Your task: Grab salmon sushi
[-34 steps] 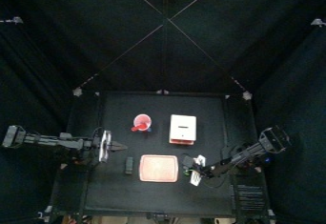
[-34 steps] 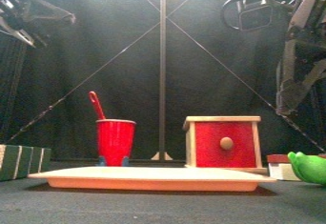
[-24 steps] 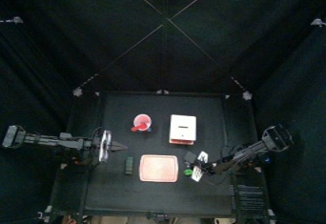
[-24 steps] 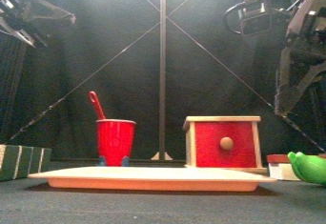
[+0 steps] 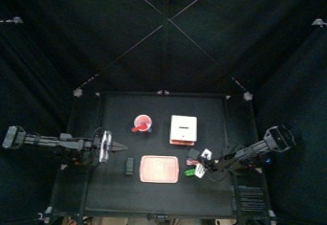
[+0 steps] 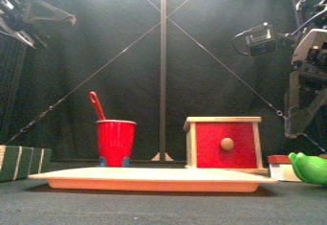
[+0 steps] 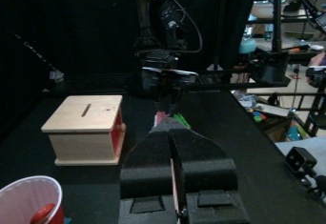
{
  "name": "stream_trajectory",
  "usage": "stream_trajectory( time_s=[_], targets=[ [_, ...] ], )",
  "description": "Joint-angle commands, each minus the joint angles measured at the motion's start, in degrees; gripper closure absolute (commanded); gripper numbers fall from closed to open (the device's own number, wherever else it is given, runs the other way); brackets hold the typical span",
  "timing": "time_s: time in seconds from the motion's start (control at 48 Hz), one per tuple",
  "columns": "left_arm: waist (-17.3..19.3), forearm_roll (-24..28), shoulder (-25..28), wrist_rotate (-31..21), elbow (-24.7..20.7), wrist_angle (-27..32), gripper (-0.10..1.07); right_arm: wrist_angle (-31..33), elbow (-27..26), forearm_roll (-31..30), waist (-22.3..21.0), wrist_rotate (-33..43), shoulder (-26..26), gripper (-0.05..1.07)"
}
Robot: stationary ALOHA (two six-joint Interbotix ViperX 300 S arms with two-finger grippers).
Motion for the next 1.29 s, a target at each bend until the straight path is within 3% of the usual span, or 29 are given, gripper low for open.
stream_trajectory(
  time_s=[0.0,0.25,0.958,1.271],
  targets=[
    [0.3,0.0,0.4,0.1,-0.8,-0.5,1.01,-0.7,-0.4,0.0,-0.7,-0.1,-1.1,0.18],
    [0.3,0.1,0.4,0.1,-0.8,-0.5,1.01,-1.9,0.2,0.0,-1.4,-0.7,-0.1,0.06],
    [0.6,0.1,0.4,0.1,-0.6,-0.5,1.01,-4.4,0.9,0.4,-3.2,-0.6,7.3,0.06],
    [0.6,0.1,0.4,0.1,-0.7,-0.5,1.01,-4.4,1.0,0.6,-3.7,-0.6,8.2,0.07]
  ],
)
